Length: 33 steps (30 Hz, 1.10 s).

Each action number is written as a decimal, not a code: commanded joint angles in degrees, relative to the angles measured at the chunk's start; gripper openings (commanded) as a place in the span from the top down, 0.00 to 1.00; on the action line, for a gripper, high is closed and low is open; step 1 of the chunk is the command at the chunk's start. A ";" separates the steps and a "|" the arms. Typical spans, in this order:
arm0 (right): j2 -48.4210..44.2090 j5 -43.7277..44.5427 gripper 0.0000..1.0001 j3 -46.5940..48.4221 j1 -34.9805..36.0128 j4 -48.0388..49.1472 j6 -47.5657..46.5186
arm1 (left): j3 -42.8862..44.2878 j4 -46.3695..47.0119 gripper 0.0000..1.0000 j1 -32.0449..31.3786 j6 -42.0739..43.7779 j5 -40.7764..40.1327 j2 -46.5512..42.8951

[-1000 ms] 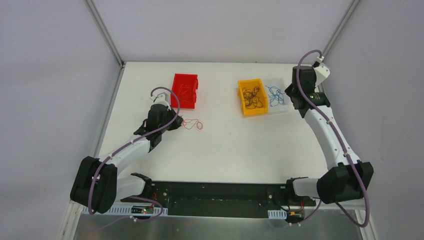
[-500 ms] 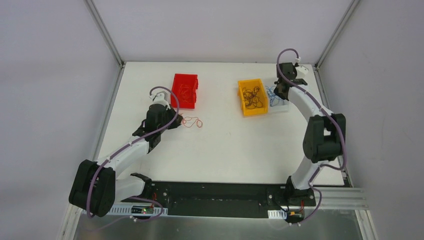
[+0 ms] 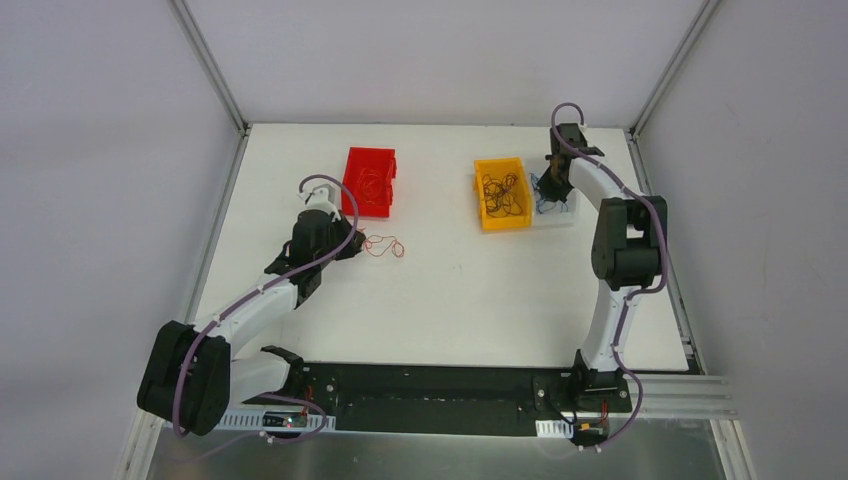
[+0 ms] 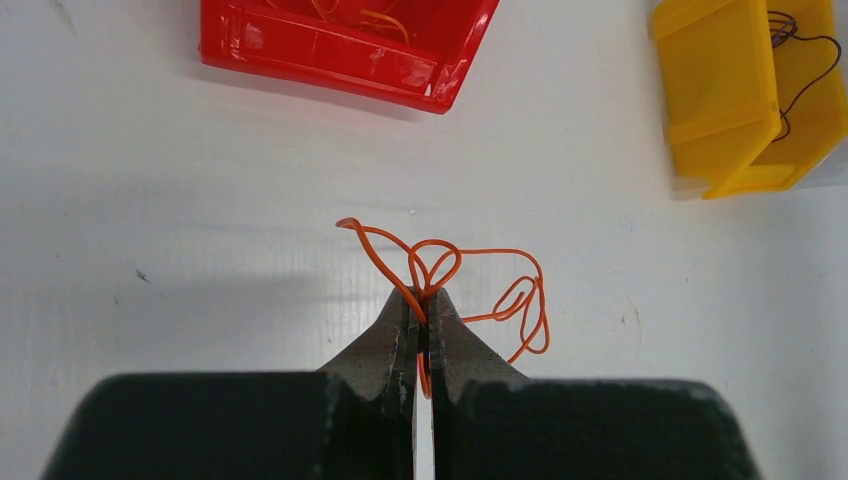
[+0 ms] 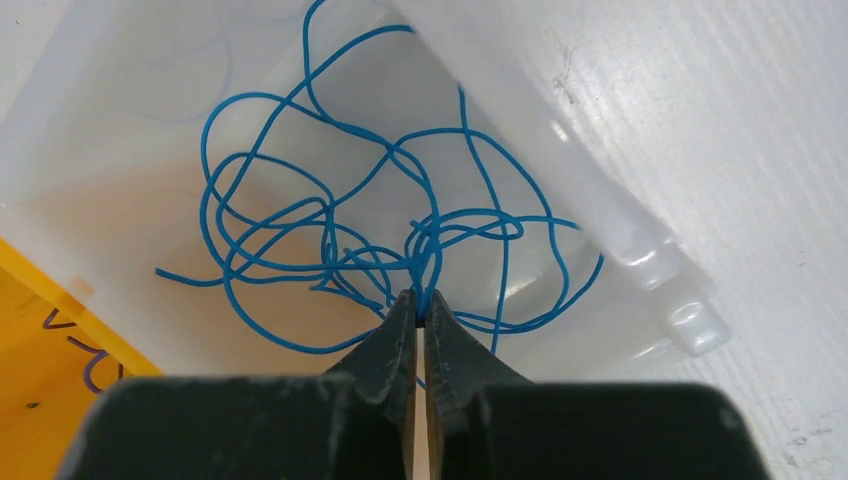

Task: Untangle the cables

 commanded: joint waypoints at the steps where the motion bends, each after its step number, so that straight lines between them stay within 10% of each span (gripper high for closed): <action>1: -0.88 -4.47 0.92 4.03 -1.82 -2.42 0.93 | -0.34 2.79 1.00 -0.49 0.60 0.48 -1.70; 11: -12.68 -2.50 0.53 2.69 -1.73 -4.66 -2.97 | -0.43 3.26 1.00 -0.57 0.68 1.02 -1.53; 19: -25.46 -3.37 0.01 -4.84 -0.84 -3.57 -2.64 | -0.26 3.57 1.00 -0.58 0.92 1.59 -0.93; 33: -51.83 -8.65 0.01 -46.86 11.21 20.57 3.94 | -0.53 5.09 1.00 -1.27 2.48 2.29 -1.12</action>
